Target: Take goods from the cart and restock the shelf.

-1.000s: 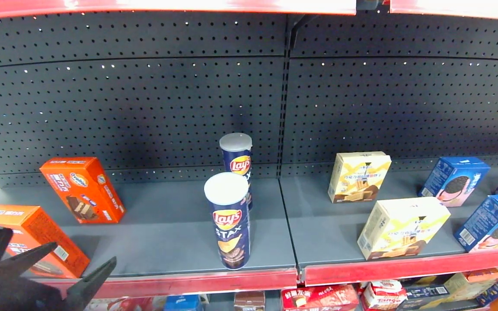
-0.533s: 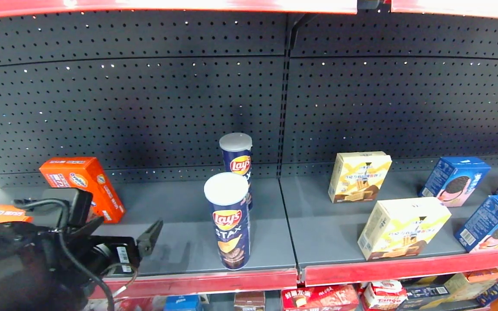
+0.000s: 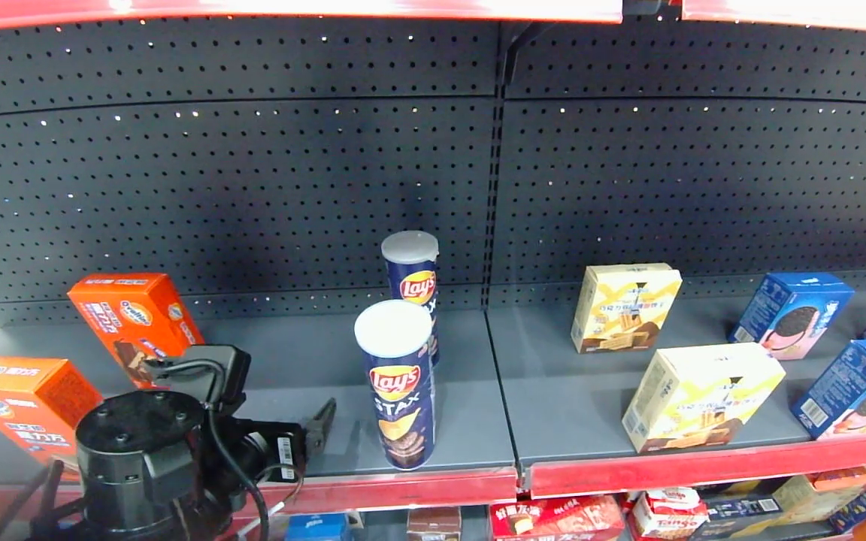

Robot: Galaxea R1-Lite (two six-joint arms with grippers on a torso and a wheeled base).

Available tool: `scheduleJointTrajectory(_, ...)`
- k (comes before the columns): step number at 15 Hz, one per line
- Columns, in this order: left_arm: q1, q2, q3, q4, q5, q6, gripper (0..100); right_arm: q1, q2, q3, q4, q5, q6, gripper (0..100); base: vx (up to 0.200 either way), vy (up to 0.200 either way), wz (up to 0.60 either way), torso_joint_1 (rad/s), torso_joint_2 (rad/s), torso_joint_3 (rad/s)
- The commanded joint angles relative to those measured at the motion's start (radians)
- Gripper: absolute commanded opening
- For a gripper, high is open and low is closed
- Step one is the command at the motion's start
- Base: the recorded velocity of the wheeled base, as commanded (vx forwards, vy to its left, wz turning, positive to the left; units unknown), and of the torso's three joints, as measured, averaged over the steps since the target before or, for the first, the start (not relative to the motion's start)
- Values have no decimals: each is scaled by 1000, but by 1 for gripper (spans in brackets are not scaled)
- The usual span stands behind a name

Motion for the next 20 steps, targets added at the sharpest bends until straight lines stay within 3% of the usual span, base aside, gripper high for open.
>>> scheduleJointTrajectory(1,-1,83,0,-68,-15,-1,100,0,4,0,0,0,-1,100,0,0,0,0,0,0)
scheduleJointTrajectory(5,-4,178,4,-199,-27,2,100,0,4,0,0,-1,-1,100,0,0,0,0,0,0)
scheduleJointTrajectory(15,-62,265,0,-297,-32,-4,100,0,4,0,0,0,-3,100,0,0,0,0,0,0)
scheduleJointTrajectory(20,-80,287,-13,-298,-27,-3,100,0,4,0,0,0,-3,100,0,0,0,0,0,0)
